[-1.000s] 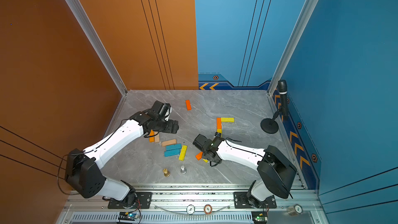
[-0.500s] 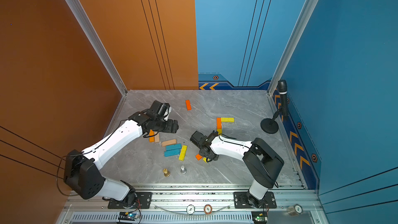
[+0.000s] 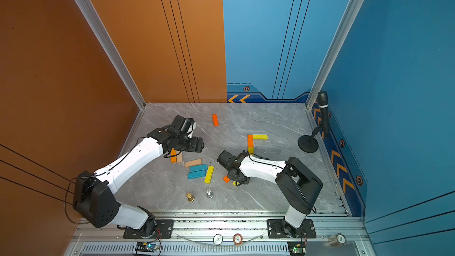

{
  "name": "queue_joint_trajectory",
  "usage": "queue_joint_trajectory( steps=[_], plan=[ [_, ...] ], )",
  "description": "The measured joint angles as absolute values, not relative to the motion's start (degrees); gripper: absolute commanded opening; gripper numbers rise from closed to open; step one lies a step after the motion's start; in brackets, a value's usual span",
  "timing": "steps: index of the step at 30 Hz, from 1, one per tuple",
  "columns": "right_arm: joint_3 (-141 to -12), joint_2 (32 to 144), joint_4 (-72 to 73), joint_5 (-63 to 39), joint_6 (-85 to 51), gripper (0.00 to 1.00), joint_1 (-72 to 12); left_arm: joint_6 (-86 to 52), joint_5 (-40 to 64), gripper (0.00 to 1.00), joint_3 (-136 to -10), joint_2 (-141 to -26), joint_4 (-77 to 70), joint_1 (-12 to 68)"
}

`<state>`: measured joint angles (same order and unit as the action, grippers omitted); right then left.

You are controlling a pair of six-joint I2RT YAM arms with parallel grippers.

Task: Assemble the number 6 with building blocks
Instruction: Pick up the building block from the center of the board.

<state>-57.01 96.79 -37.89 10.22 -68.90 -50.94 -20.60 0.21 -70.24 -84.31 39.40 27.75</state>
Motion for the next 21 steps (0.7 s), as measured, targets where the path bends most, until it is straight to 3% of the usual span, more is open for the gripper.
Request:
queue_joint_trajectory(
  steps=[11, 16, 17, 21],
  plan=[
    [-57.04, 98.15, -37.78, 9.17, -68.36, 0.47, -50.54, -20.62, 0.21, 0.91, -70.17, -84.31, 39.27, 27.75],
    [-57.04, 98.15, -37.58, 8.99, -67.51, 0.39, -50.13, -20.6, 0.21, 0.91, -70.15, -84.31, 39.13, 27.75],
    [-57.04, 98.15, -37.5, 8.99, -67.35, 0.33, -50.06, -20.62, 0.21, 0.91, -70.15, -84.31, 39.13, 27.75],
    [-57.04, 97.43, -37.52, 8.75, -67.16, 0.28, -49.76, -20.62, 0.21, 0.91, -70.13, -84.31, 39.11, 27.75]
  ],
)
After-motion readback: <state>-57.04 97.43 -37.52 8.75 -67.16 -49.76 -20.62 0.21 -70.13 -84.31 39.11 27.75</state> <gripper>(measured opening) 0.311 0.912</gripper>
